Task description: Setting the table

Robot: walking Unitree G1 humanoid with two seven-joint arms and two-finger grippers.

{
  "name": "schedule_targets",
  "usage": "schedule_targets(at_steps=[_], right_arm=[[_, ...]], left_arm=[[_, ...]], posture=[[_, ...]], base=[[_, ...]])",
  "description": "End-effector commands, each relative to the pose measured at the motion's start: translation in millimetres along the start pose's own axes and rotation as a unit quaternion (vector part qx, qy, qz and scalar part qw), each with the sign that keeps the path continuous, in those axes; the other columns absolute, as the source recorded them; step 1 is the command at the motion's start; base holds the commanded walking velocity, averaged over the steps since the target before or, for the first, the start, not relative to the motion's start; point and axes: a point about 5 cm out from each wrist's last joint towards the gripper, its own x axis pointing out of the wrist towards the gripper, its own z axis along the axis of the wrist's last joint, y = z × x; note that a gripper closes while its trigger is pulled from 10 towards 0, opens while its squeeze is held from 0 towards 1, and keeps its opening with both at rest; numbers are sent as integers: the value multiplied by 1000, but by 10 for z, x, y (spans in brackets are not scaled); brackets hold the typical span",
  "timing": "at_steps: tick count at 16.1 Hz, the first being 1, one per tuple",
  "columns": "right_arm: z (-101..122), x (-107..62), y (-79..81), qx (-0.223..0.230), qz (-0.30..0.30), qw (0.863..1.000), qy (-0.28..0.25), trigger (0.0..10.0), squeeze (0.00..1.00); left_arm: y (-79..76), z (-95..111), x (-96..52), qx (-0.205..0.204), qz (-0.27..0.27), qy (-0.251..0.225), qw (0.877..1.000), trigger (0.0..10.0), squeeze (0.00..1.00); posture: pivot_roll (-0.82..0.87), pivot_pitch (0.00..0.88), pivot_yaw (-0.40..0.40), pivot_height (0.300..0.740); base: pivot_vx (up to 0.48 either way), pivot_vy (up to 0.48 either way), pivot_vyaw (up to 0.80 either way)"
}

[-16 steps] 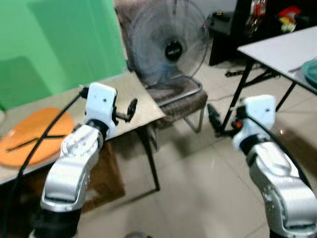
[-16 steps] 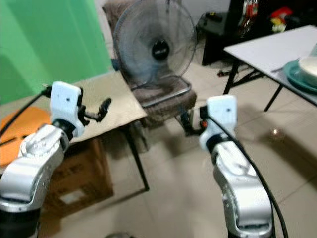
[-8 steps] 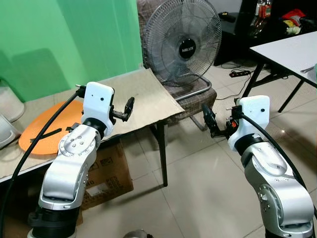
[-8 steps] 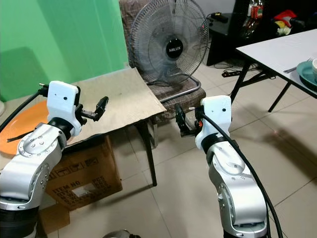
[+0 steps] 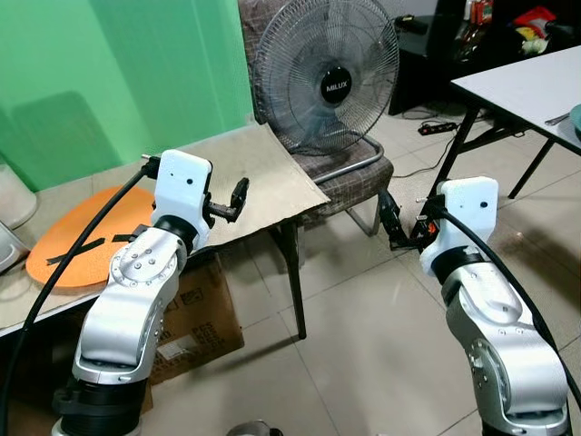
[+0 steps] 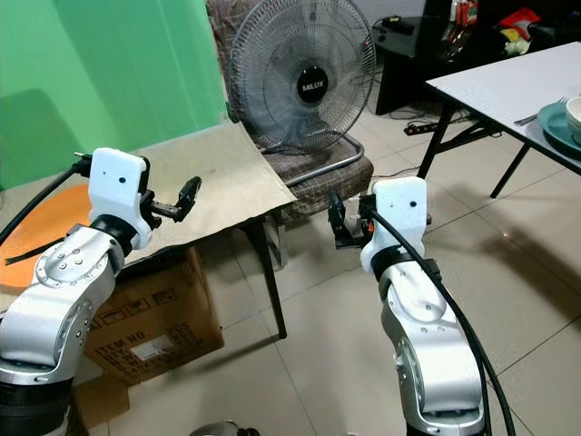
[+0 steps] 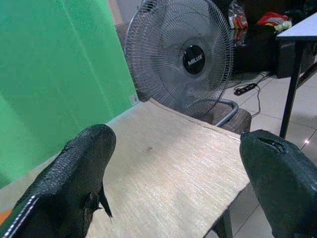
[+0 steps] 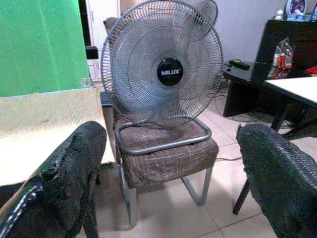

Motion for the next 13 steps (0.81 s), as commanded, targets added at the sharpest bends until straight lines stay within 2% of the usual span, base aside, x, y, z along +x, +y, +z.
schedule_targets(at_steps=[1,8,13], right_arm=[[-11,15,71,7,28,1000,-5,10000,1000],[-65,94,101,7,51,999,-4,10000,1000],[-89,128,95,1,60,998,-5,10000,1000]], left_arm=[[44,38,-8,2,12,-10,1000,10000,0],[105,-29,-38,29,20,7,999,10000,0],[118,-29,-30,26,26,8,999,10000,0]], posture=[[83,0,86,740],[97,0,82,740],[102,0,74,740]], base=[[247,0,494],[288,0,756],[299,0,800]])
